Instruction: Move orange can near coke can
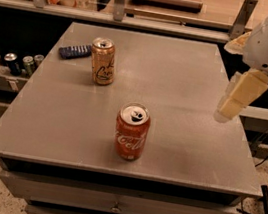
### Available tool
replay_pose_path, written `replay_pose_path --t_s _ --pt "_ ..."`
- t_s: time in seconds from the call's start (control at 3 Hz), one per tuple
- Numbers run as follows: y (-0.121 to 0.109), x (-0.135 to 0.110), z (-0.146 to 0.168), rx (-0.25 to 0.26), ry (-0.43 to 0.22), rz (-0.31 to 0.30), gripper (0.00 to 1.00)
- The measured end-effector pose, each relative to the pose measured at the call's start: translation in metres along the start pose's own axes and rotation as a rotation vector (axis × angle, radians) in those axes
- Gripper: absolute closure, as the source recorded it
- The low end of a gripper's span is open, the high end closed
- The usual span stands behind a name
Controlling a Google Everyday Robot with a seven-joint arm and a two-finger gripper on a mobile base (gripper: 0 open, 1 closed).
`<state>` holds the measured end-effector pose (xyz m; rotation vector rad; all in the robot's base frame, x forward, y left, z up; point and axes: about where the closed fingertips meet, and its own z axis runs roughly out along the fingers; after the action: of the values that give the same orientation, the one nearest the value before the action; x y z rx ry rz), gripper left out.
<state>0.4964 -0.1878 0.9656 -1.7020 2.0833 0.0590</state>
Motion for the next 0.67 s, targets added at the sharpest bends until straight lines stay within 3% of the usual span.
replay_pose_path --t_s 0.33,0.67 --pt "-0.011 -0.016 0.027 -0.049 -0.134 0.048 0.00" --pt "-0.018 -0.037 0.059 -0.115 -0.302 0.150 0.00"
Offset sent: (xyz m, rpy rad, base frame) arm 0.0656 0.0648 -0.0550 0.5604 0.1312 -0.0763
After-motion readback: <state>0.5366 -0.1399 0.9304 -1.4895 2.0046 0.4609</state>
